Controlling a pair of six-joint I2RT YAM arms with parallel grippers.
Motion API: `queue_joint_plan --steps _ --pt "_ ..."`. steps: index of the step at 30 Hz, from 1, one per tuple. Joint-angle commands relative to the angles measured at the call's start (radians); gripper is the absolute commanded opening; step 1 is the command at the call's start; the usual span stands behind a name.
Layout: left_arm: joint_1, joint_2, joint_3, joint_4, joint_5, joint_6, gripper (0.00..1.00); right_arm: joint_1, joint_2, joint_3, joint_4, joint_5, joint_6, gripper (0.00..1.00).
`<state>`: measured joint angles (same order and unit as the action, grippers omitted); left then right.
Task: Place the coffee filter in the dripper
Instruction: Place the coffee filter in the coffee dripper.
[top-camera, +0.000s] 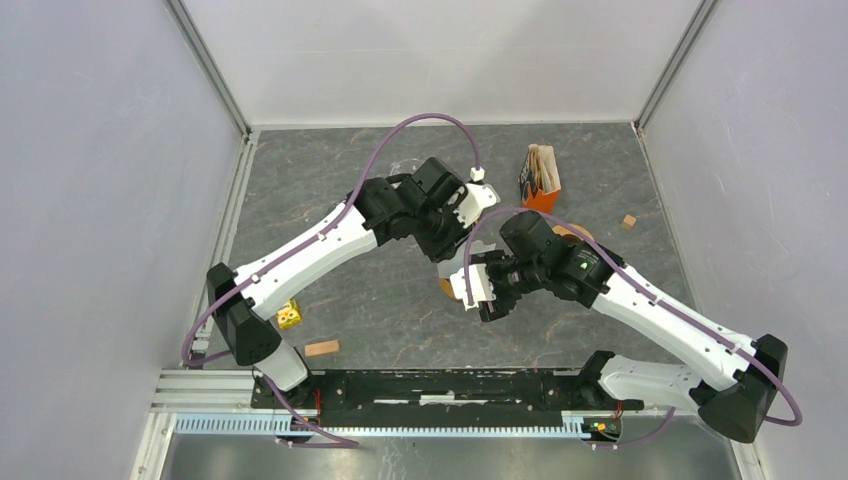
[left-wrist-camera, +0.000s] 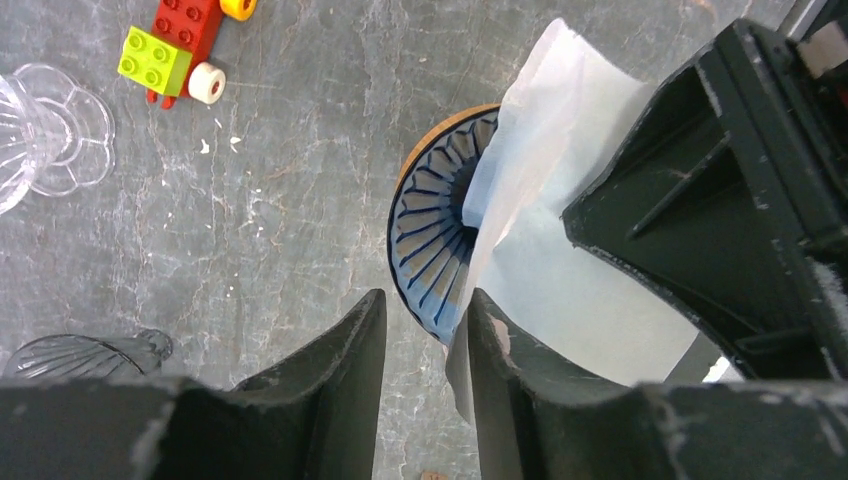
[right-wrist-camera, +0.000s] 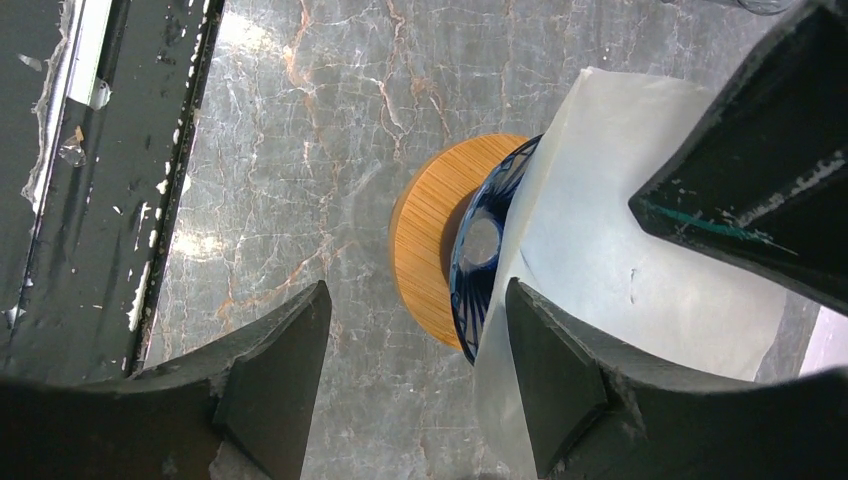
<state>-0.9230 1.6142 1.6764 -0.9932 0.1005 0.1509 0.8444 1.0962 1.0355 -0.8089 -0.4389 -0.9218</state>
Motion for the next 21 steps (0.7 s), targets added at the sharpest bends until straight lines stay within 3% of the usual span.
queue_joint_plan --steps 1,16,21 --pt "-0.002 -0.039 -0.025 0.032 -0.041 0.039 0.44 0.006 0.001 -0.007 0.035 0.007 -0.005 0.71" --pt "-0.001 -0.011 -0.026 0.048 -0.078 0.047 0.62 0.008 0.018 -0.009 0.043 0.017 0.000 0.70" --pt "-0.002 0.004 -0.036 0.048 -0.069 0.041 0.63 0.009 0.021 -0.010 0.045 0.020 0.000 0.70"
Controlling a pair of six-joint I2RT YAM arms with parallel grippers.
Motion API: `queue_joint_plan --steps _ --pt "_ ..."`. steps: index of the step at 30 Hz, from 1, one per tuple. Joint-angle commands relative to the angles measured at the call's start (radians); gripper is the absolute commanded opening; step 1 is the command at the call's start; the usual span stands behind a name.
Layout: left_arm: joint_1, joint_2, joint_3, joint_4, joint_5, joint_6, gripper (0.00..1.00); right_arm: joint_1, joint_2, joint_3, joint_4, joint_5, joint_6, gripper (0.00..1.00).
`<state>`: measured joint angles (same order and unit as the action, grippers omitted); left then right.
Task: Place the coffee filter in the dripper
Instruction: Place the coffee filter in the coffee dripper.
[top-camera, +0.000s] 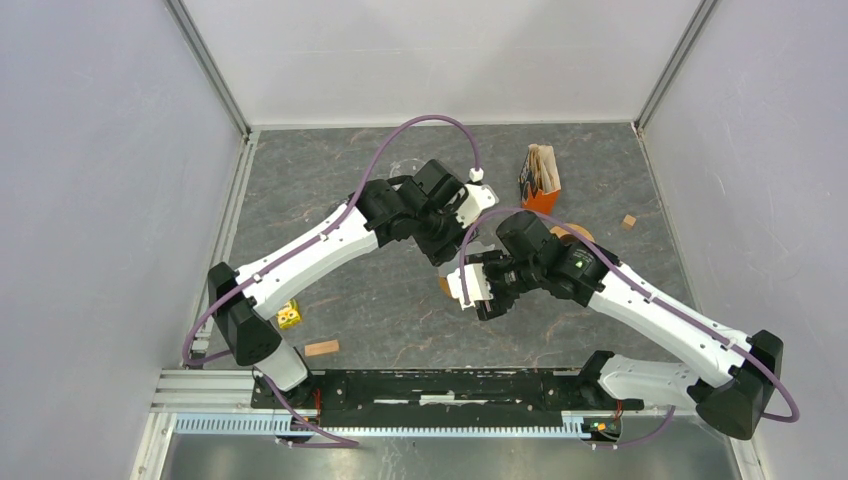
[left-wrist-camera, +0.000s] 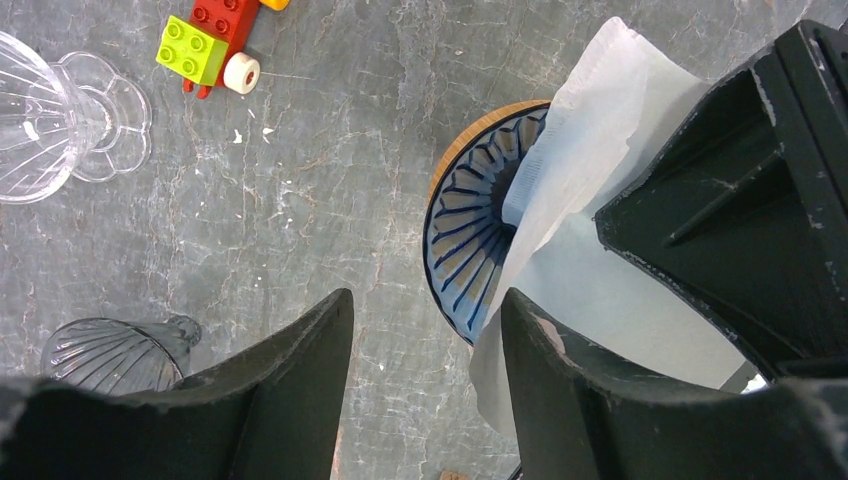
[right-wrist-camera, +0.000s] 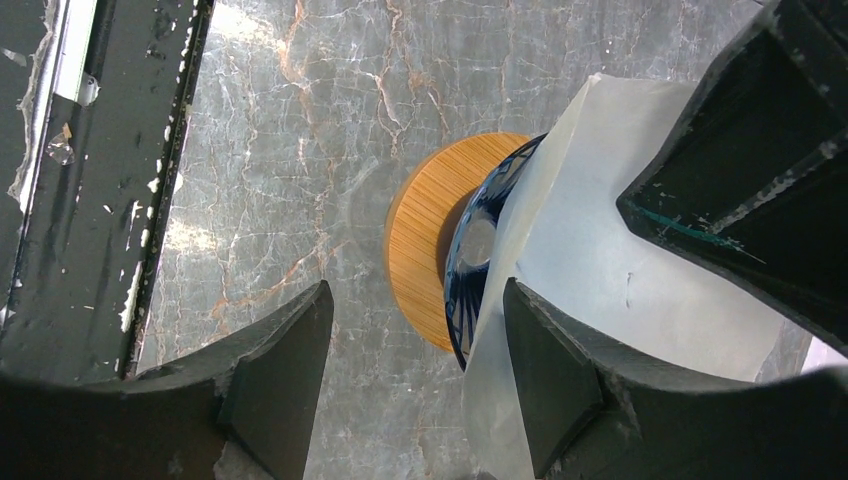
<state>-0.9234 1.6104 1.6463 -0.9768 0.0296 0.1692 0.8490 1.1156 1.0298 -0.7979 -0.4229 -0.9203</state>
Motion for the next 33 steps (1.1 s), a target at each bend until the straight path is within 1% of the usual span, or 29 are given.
queue_joint_plan --steps 1,12,22,29,33 --pt "-0.002 0.011 -0.009 0.032 0.005 0.021 0.63 0.004 0.000 -0.005 0.035 0.006 -0.001 0.70" --pt "-0.002 0.041 -0.055 0.053 0.020 0.007 0.62 0.010 0.016 -0.009 0.040 0.026 0.008 0.70" --pt "-0.002 0.055 -0.044 0.058 0.018 0.003 0.62 0.029 0.034 -0.016 0.040 0.071 0.006 0.70" --pt "-0.002 0.054 -0.035 0.057 0.016 0.008 0.64 0.036 0.054 -0.023 0.039 0.093 0.011 0.69" --pt "0.000 0.040 -0.016 0.058 0.025 0.027 0.67 0.036 0.045 -0.003 0.042 0.100 0.016 0.69"
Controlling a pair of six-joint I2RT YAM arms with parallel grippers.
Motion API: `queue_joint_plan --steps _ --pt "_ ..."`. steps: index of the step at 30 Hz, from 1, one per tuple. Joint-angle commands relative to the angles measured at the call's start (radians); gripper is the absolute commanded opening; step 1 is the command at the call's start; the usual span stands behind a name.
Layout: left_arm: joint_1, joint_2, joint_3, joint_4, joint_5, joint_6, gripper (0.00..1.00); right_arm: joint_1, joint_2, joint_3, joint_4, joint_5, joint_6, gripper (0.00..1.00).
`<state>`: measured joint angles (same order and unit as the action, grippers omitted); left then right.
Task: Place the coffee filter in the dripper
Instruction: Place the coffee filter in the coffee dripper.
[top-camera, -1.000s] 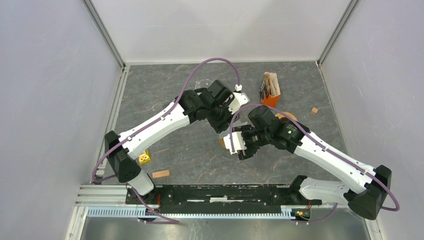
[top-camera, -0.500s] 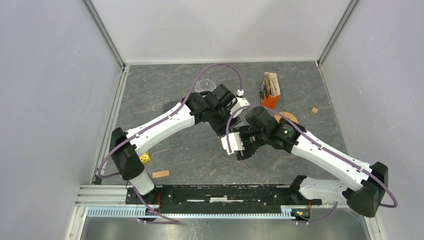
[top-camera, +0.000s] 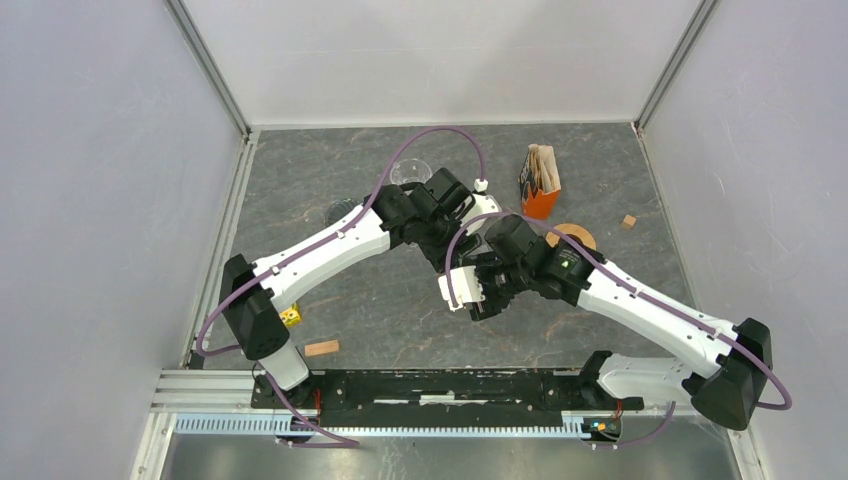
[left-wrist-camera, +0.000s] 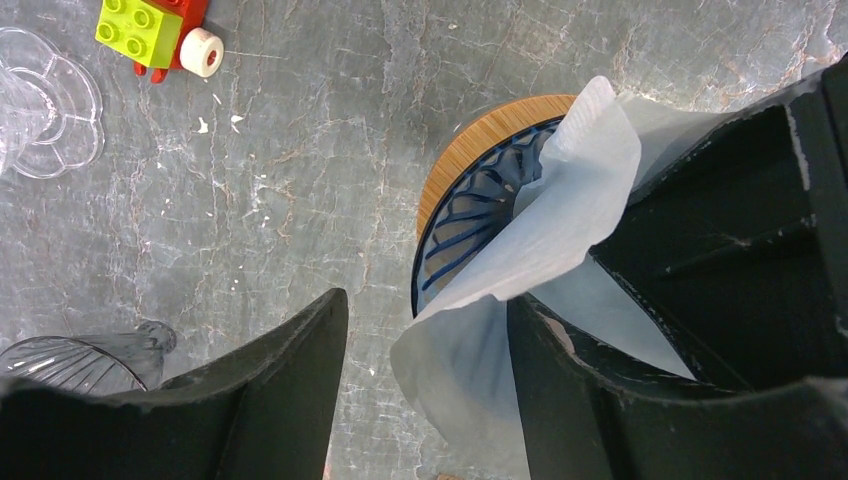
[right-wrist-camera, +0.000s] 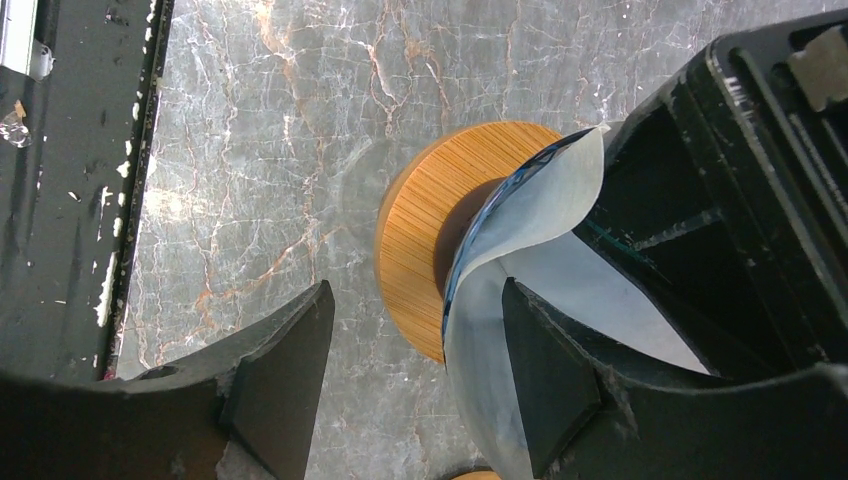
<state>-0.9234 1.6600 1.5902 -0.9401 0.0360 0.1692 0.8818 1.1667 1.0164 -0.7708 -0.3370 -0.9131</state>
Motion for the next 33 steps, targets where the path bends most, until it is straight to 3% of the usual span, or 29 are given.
queue_joint_plan --steps 1,12,24,33 --pt "0.001 -0.013 0.048 0.021 0.021 0.030 0.68 0.003 -0.010 0.014 0.015 0.013 0.008 0.69" --pt "0.051 -0.015 0.101 0.023 0.126 0.013 0.80 0.002 -0.041 0.013 0.027 0.003 0.017 0.72" --pt "0.055 -0.007 0.043 0.108 0.185 0.034 0.81 0.002 -0.037 0.006 0.025 0.001 0.017 0.73" --pt "0.055 0.017 0.008 0.136 0.109 0.053 0.77 0.002 -0.035 0.003 0.023 0.004 0.016 0.73"
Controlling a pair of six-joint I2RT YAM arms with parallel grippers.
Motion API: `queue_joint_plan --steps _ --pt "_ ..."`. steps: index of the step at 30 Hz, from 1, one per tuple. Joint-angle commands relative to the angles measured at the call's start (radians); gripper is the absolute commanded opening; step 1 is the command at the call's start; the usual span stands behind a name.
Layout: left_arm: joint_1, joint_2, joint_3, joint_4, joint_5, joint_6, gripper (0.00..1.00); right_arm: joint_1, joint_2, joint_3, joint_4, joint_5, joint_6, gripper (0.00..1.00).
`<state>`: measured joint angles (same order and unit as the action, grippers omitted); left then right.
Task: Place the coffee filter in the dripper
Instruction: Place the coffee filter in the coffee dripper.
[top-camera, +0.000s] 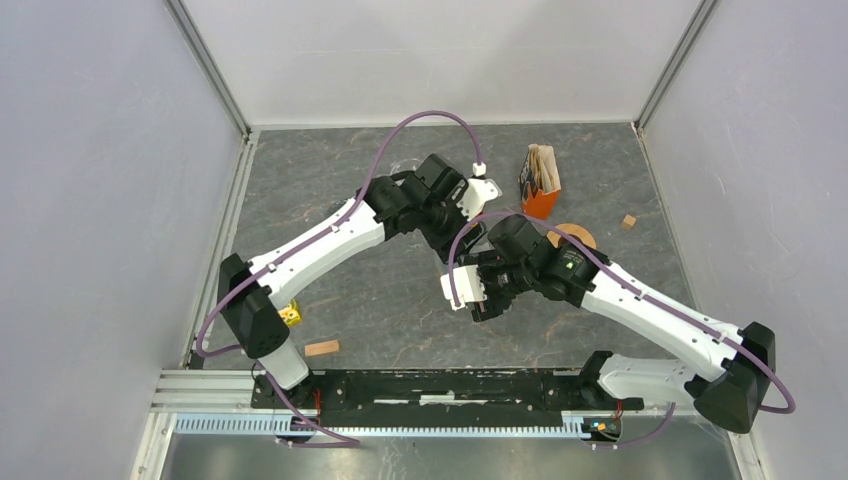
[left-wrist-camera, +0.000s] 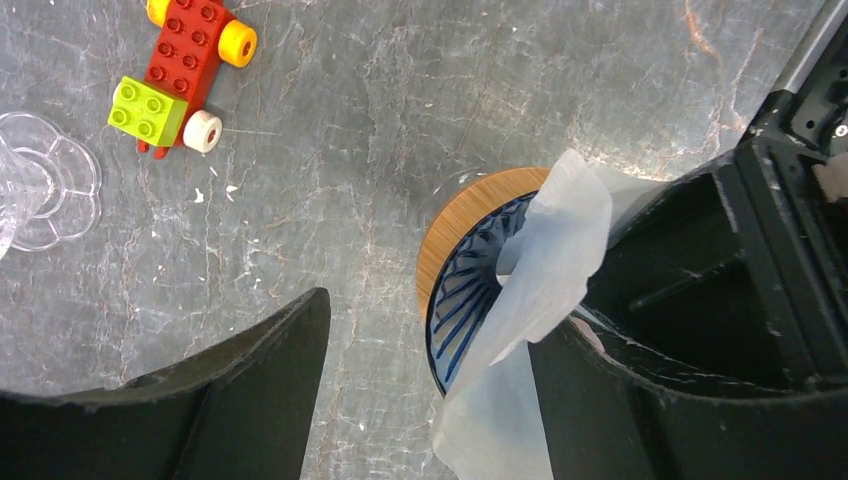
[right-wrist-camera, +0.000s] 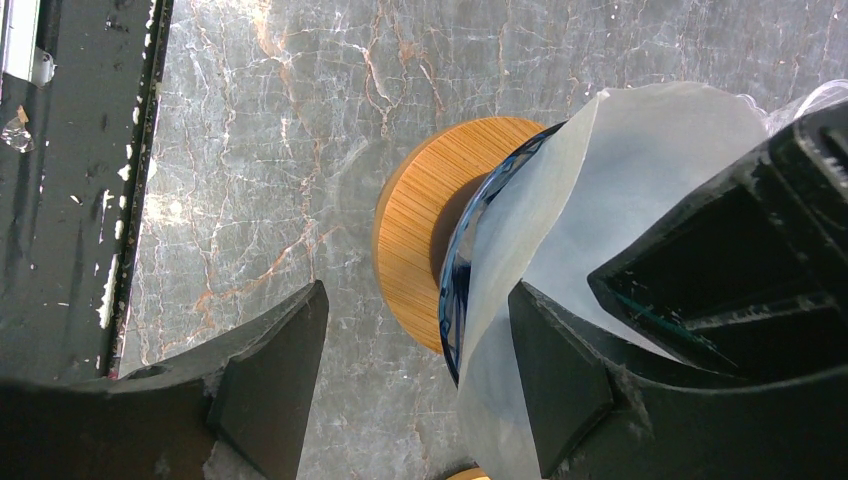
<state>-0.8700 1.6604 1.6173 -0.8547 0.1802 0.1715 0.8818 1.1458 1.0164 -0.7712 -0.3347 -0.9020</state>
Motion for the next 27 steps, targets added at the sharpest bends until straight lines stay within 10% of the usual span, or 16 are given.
queue_joint_plan --steps 1,27 --pt "0.002 0.018 -0.027 0.056 -0.040 0.054 0.77 0.002 -0.012 0.001 0.023 0.002 0.005 0.73" --pt "0.003 0.032 -0.117 0.111 -0.059 0.053 0.74 0.002 0.020 -0.037 0.025 -0.004 0.004 0.75"
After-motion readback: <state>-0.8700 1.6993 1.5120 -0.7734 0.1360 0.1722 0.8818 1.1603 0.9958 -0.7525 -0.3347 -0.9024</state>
